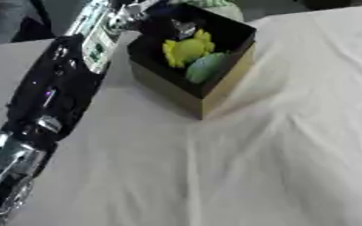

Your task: Pick up objects on the table and place them in the box.

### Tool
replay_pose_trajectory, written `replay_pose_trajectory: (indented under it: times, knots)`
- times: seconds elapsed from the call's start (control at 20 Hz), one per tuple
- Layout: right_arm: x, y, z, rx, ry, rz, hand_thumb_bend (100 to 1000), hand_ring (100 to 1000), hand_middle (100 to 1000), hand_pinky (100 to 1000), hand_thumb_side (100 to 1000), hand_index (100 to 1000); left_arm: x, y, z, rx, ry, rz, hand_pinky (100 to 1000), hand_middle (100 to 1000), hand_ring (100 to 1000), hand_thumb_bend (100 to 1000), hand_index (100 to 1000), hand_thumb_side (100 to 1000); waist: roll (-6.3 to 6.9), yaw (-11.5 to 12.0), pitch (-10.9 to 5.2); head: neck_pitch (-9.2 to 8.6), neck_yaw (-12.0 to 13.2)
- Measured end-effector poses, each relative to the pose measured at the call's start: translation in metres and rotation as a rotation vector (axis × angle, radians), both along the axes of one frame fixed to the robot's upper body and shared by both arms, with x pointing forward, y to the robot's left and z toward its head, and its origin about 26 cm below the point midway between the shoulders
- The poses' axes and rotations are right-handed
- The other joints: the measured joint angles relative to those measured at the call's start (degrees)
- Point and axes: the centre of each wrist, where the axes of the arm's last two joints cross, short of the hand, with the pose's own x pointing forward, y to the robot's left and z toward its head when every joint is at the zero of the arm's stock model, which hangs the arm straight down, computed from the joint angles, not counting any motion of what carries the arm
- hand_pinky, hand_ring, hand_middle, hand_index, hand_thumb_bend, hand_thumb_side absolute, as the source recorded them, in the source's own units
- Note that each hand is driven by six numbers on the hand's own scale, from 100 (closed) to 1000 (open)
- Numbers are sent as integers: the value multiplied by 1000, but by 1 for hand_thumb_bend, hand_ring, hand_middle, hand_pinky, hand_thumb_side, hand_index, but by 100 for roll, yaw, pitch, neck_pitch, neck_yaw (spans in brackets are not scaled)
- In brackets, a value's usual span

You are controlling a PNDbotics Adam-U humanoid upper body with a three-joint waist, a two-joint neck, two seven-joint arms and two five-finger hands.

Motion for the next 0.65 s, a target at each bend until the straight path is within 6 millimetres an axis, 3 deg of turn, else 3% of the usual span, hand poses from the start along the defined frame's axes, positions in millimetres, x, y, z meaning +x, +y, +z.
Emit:
replay_pose_trajectory:
  times: [0.15,0.25,0.4,0.65]
  knots:
    - [-1,-1,0,-3,-5,-2,100,771,613,834,310,781,-39,15,6,-126,-53,-91,710,773,803,100,800,585,0,89,-18,42,-124]
    - [-1,-2,1,-14,-8,-5,100,773,615,834,318,782,-70,27,5,-241,-84,-146,686,762,786,100,795,655,-2,142,-22,60,-185]
    - [-2,-1,1,-33,-9,-4,100,775,618,833,326,784,-112,41,-1,-434,-135,-200,685,761,785,100,793,686,-17,209,-24,62,-244]
    - [-2,1,0,-75,-11,7,100,782,625,833,355,789,-134,70,-29,-678,-222,-207,678,753,779,100,790,735,-71,301,-43,112,-348]
